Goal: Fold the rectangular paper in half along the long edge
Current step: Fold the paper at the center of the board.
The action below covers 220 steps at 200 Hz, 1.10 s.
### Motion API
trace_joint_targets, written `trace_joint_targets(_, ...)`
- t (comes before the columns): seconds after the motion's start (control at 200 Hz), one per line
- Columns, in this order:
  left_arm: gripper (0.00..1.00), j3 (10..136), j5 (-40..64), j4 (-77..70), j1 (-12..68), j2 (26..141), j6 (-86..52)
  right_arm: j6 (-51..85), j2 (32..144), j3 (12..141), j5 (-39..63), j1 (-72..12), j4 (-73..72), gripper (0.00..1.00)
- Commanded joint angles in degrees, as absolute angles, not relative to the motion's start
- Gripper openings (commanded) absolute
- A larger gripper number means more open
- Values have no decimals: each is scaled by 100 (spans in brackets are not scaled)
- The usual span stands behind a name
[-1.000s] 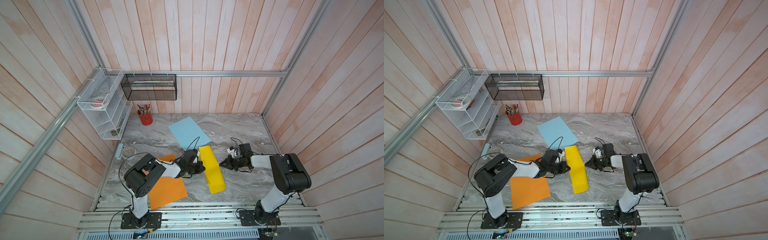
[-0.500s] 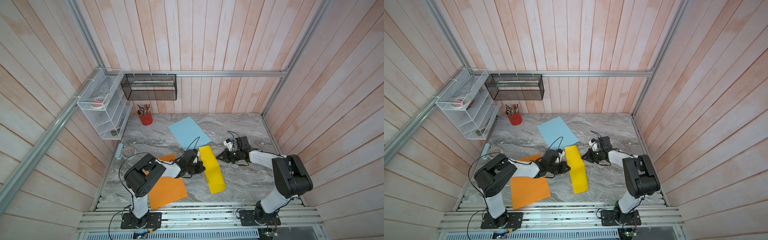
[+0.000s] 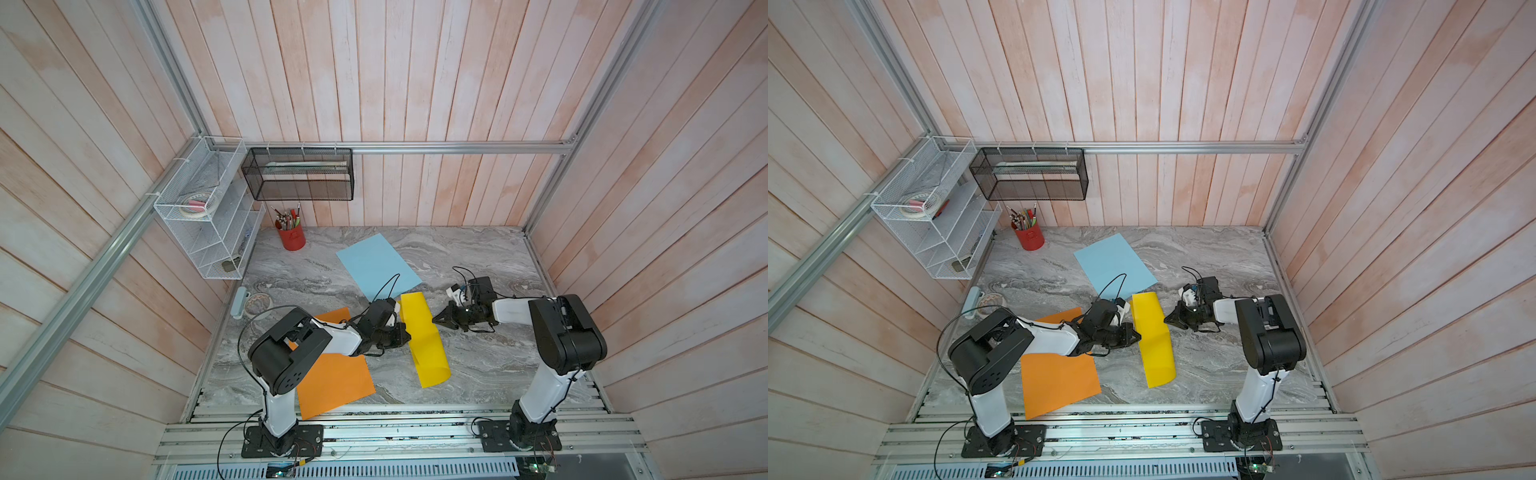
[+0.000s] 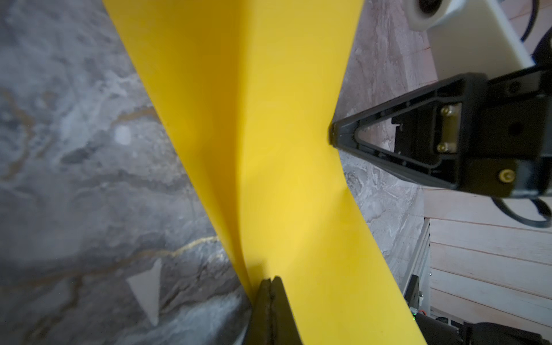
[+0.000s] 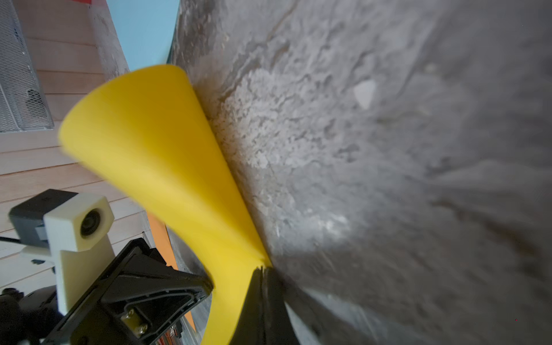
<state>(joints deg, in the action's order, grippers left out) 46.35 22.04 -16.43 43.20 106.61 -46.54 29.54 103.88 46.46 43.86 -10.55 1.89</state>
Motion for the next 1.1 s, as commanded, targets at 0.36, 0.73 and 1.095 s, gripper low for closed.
trace_joint_targets(0.36, 0, 4552, 2057, -1046, 4360, 10881, -4562, 2849, 9976, 5178, 4323, -1151, 598, 0)
trace_joint_targets(0.73, 0, 4586, 2074, -1030, 4374, 10901, -4562, 2929, 10850, 5836, 4404, -1326, 512, 0)
trace_joint_targets(1.095, 0, 4632, 2083, -975, 4387, 10890, -4544, 2804, 11071, 5507, 4233, -1362, 409, 0)
